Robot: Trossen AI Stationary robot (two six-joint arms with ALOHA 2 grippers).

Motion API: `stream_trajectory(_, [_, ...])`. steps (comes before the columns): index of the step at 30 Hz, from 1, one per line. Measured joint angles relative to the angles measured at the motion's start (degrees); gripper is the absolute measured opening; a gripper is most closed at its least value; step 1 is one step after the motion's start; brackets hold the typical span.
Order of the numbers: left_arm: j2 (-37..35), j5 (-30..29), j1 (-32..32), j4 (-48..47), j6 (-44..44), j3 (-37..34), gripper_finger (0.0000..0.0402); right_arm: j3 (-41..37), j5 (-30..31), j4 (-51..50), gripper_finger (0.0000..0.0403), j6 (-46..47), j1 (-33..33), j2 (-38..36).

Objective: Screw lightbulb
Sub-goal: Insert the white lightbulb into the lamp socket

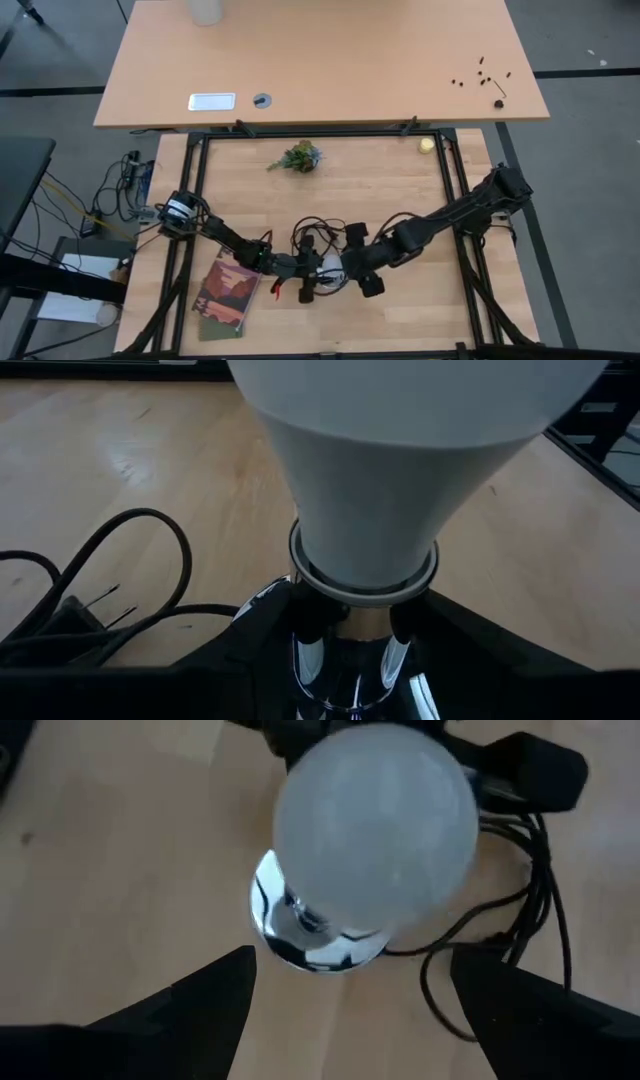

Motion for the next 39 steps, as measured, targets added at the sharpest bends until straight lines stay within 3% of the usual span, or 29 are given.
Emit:
stream_trajectory(10, [0.04,1.6,0.0,0.67,-0.05,-0.02,0.0188,20.14,-2.95,-17.1,0.0344,-7.69,-2.4,12.28])
stream_trajectory(16, [0.04,2.3,-0.03,0.61,-0.06,0.0,0.0188,28.64,-8.9,-23.02,0.0351,-11.57,-3.77,17.65])
stream_trajectory(23, [0.04,2.26,-0.03,0.45,-0.06,0.06,0.0188,33.87,-11.47,-26.34,0.0352,-14.43,-3.69,23.23])
stream_trajectory(39, [-0.02,2.04,-0.03,0.1,-0.26,0.11,0.0188,37.79,-10.1,-27.45,0.0347,-18.49,-3.15,24.21])
